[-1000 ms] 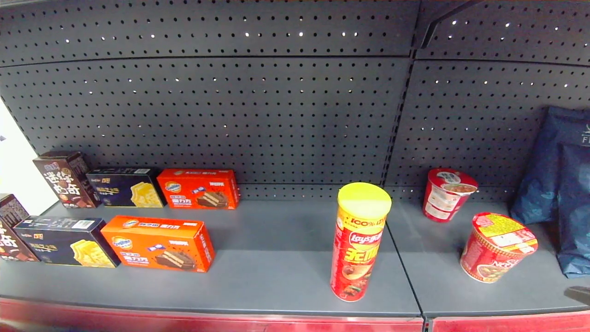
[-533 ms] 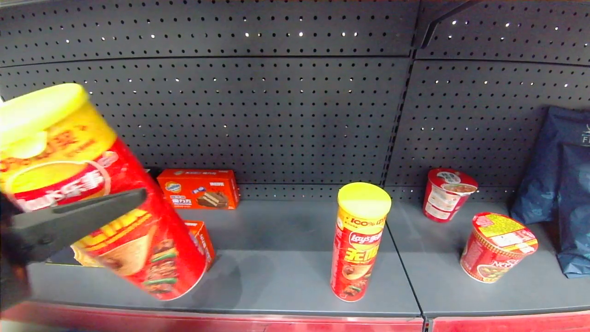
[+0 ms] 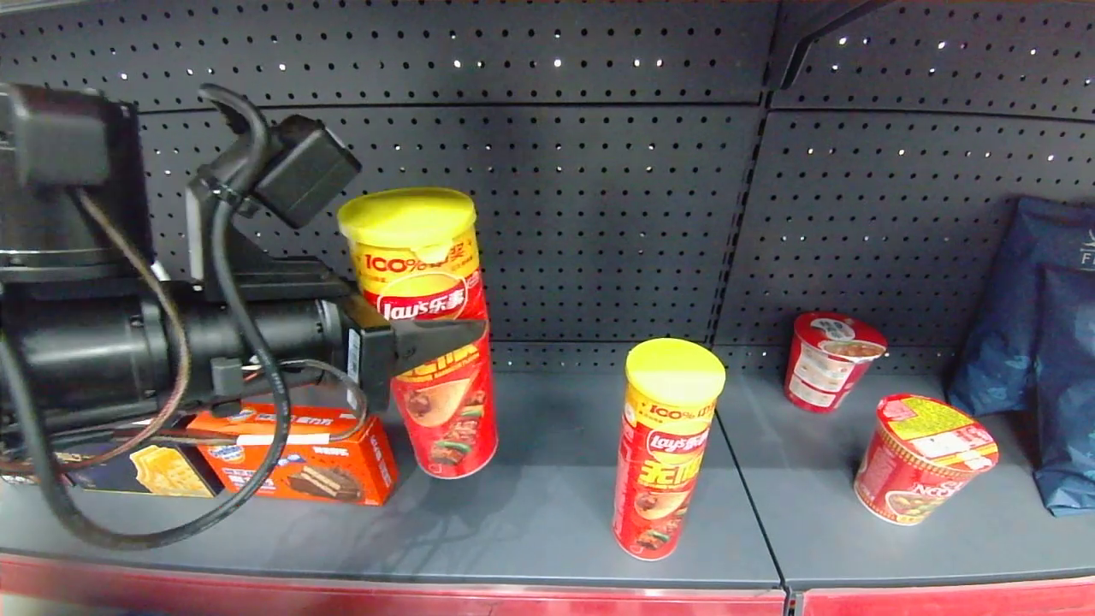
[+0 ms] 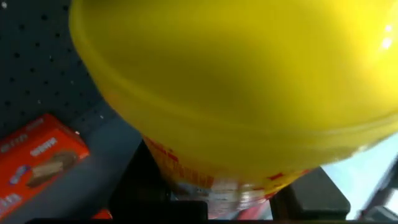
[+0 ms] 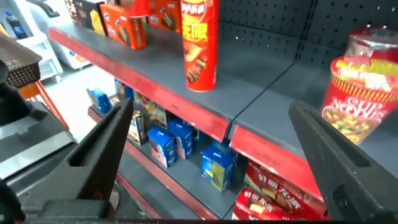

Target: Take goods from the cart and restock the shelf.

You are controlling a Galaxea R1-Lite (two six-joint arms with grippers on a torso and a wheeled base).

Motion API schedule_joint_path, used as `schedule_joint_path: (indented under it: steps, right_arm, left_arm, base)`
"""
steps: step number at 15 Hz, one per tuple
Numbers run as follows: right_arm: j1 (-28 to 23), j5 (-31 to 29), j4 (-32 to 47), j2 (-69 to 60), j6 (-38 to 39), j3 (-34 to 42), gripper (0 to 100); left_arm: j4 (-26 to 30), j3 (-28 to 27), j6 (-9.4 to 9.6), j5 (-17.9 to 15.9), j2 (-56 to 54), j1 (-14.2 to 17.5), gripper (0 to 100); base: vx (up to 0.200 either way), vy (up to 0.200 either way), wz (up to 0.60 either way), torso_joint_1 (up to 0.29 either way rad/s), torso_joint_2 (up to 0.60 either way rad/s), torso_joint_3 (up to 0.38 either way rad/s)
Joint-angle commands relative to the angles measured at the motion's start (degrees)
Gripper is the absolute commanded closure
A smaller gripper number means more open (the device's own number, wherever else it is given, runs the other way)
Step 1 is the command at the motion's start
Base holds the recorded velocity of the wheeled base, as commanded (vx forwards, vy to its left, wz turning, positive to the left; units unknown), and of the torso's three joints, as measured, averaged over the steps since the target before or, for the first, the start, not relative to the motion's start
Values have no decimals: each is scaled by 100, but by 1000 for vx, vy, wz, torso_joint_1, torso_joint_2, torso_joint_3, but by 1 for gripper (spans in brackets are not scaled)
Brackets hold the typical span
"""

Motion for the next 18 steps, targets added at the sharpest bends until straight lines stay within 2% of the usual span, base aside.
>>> schedule_joint_path:
  steps: [1, 4, 6, 7, 8, 10, 13, 15, 16, 18]
  right_arm:
    - [5, -4, 213, -426, 2, 47, 0]
    - [14, -22, 283, -452, 2, 82, 0]
    - [31, -30, 274, -496, 11, 153, 0]
    - [31, -57, 274, -522, 11, 188, 0]
    - [49, -276, 274, -549, 20, 293, 0]
    - [57, -479, 204, -549, 20, 390, 0]
    - [57, -496, 204, -549, 20, 399, 0]
    - [57, -487, 195, -549, 20, 425, 0]
    - [57, -487, 195, -549, 20, 460, 0]
    - [57, -487, 195, -549, -7, 601, 0]
  left_arm:
    - [29, -386, 252, 58, 821, 56, 100]
    - [-41, -896, 243, 146, 1463, -15, 100]
    - [-41, -1432, 217, 111, 1893, -32, 100]
    - [-41, -1687, 182, 102, 2051, -50, 100]
    - [-59, -2179, 33, 181, 2438, -102, 100]
    - [-85, -2733, -3, 242, 2886, -102, 100]
    - [-147, -2918, 59, 190, 3229, -120, 100]
    - [-586, -2926, 24, 111, 3466, -120, 100]
    - [-762, -2935, 15, -39, 3589, -111, 100]
    - [-797, -3111, 15, -65, 3800, -155, 100]
  base:
    - [0, 0, 0, 0, 0, 0]
    - [0, 0, 0, 0, 0, 0]
    - [0, 0, 0, 0, 0, 0]
    - [0, 0, 0, 0, 0, 0]
    - [0, 0, 0, 0, 0, 0]
    - [0, 0, 0, 0, 0, 0]
    - [0, 0, 0, 0, 0, 0]
    - [0, 0, 0, 0, 0, 0]
    - [0, 0, 0, 0, 0, 0]
    - [0, 0, 0, 0, 0, 0]
